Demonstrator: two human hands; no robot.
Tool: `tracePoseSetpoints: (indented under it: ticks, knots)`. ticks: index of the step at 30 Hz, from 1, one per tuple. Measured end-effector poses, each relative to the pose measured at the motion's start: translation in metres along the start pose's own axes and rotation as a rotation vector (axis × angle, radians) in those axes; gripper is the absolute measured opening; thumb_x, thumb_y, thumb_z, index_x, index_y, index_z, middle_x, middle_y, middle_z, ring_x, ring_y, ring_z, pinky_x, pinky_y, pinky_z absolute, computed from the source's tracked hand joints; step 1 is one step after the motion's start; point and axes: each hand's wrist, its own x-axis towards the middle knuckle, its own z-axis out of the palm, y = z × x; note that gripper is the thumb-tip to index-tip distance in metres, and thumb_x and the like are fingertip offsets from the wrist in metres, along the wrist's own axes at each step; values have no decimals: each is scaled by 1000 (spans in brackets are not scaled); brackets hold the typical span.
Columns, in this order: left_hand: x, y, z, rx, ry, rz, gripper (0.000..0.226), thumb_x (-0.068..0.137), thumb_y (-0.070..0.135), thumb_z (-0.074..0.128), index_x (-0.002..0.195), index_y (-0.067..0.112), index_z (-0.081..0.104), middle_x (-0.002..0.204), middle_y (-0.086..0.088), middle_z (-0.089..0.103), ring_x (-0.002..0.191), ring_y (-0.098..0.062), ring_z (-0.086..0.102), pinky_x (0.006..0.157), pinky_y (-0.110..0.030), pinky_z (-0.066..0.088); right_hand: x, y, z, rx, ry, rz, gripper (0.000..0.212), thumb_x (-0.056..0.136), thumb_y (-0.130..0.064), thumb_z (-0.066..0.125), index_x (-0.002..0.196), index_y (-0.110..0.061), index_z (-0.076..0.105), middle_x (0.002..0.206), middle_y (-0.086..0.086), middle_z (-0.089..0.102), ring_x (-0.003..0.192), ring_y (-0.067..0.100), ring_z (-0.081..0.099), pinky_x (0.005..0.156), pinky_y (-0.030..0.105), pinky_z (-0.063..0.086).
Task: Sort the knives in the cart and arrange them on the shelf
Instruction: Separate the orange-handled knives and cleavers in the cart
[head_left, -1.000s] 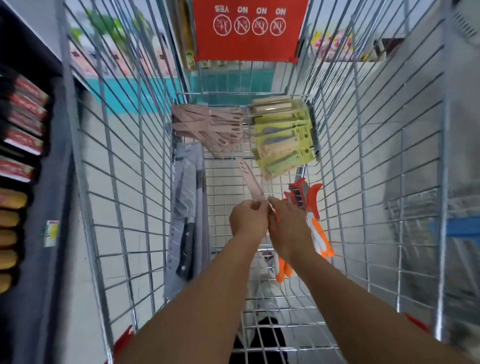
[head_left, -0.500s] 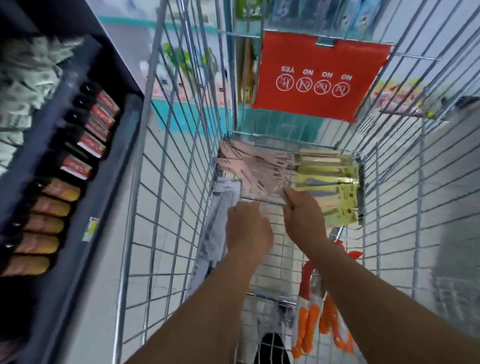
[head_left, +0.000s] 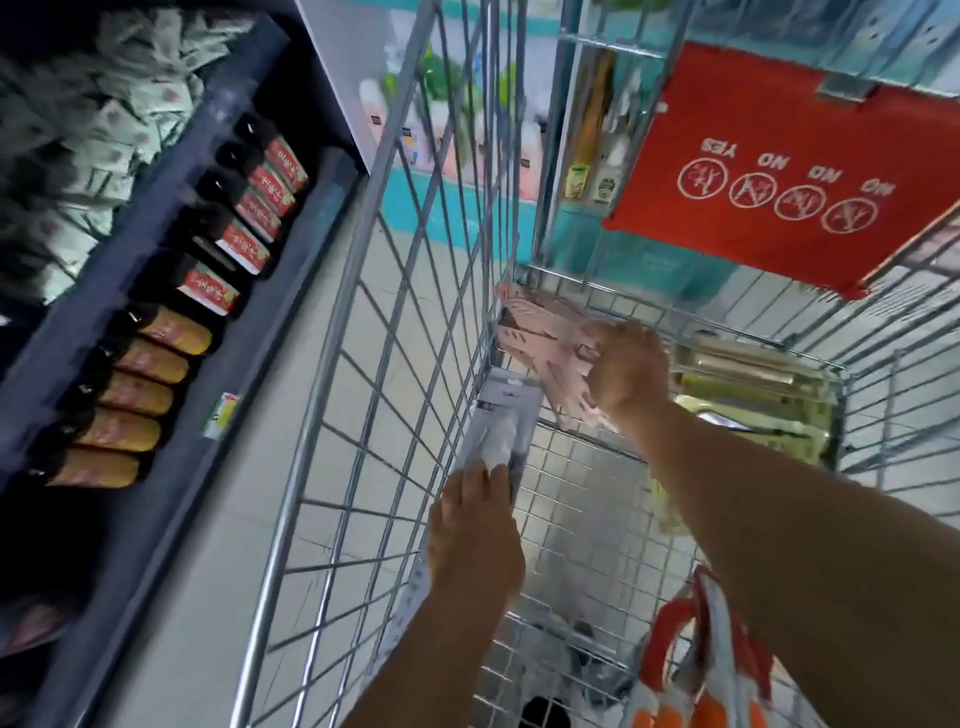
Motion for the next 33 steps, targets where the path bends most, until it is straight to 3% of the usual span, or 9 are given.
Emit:
tracePoseSetpoints:
  ticks: [5,8,12,18,21,23,26,28,33]
  knots:
    - [-4,-8,-1,-19,-59,-22,52,100,29,38,147,23,18,157,-5,11,144,-25,11,118,-41,19,1,-2,9,-182,-47,-43,58,85,-8,53,141,-19,42,132,18,46,121,38,41,99,42,38]
    - [-11,-11,-1,-53,-56,-46,55,97,32,44,145,21,20,156,-8,9,144,-26,11,118,-39,18,-21,-12,15,35,58,-49,47,89,-14,51,136,-13,46,131,18,48,121,36,41,99,39,35]
    - [-25,-12,-1,-13,-98,-84,68,94,33,52,148,20,12,157,-9,4,144,-28,10,117,-40,18,-92,-32,28,317,86,-92,58,88,-15,62,142,-12,42,131,17,50,122,34,43,102,37,34]
    - [-52,-13,-1,-18,-178,-202,78,90,22,58,149,19,7,154,-14,9,143,-30,15,112,-48,27,-193,-59,43,755,-350,284,44,92,-34,59,130,-13,50,106,4,56,101,25,59,88,39,49]
    - [-70,-21,-1,-81,-193,-219,93,86,19,62,151,19,-4,157,-13,4,145,-30,11,115,-47,24,-216,-62,40,908,-439,418,39,90,-36,62,123,-17,55,86,-2,65,88,22,66,85,42,54]
    - [-81,-27,0,-180,-183,-226,91,87,19,60,152,19,-4,158,-10,6,145,-29,11,116,-47,21,-226,-64,39,961,-466,467,41,86,-35,68,121,-16,58,89,3,70,83,23,70,82,43,57]
    - [-92,-34,2,-300,-131,-202,87,87,16,60,152,20,2,158,-6,13,144,-27,13,118,-45,20,-235,-72,36,1003,-472,498,49,83,-30,73,127,-15,56,105,9,71,82,21,71,76,36,59]
    - [-96,-37,1,-380,-78,-175,81,86,12,59,151,20,11,152,-5,26,140,-23,22,115,-41,27,-237,-77,31,1047,-456,521,57,81,-22,75,131,-16,50,102,11,71,77,19,70,66,28,57]
    - [-97,-40,-11,-572,8,-180,45,91,4,45,134,16,48,122,-6,56,106,-19,54,83,-31,52,-240,-85,29,981,-339,519,59,76,-28,76,128,-20,49,100,9,70,80,20,69,65,30,56]
